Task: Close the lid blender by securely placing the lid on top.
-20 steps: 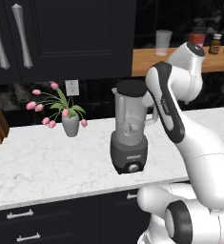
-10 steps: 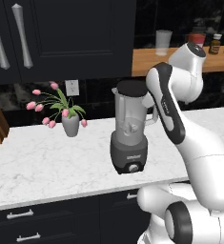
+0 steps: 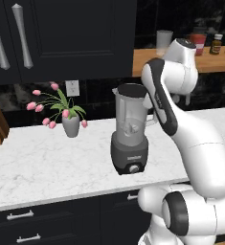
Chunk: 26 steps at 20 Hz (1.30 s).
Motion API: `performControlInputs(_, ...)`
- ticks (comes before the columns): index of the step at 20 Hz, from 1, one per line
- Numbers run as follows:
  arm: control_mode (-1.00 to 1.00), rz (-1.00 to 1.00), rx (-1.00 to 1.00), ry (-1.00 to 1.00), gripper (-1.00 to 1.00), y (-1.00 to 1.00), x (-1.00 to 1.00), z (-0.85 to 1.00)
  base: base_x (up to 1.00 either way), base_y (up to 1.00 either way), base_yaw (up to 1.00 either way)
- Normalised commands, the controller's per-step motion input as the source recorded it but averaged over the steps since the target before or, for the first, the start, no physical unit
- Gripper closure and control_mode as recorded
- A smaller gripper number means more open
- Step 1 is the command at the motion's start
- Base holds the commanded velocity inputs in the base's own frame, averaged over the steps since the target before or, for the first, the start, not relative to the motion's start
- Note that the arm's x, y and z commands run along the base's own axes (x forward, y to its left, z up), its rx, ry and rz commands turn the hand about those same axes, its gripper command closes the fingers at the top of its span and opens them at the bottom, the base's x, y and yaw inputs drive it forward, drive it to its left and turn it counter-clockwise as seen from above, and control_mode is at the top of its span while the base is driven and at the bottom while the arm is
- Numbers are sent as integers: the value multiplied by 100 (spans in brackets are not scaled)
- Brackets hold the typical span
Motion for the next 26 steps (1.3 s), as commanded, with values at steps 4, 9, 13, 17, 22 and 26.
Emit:
performControlInputs(4, -100, -6, -9, 22, -100, 0, 0, -17, 0, 0, 0)
performControlInputs(9, -100, -8, -2, 6, -100, -10, -23, -1, 0, 0, 0)
performControlInputs(13, -100, -11, 0, 0, -100, -34, -46, 0, 0, 0, 0)
performControlInputs(17, -100, -13, 0, 0, -100, -42, -53, 0, 0, 0, 0)
performControlInputs(22, -100, -13, 0, 0, -100, -42, -63, 0, 0, 0, 0)
performControlInputs(26, -100, -13, 0, 0, -100, -54, -76, 0, 0, 0, 0)
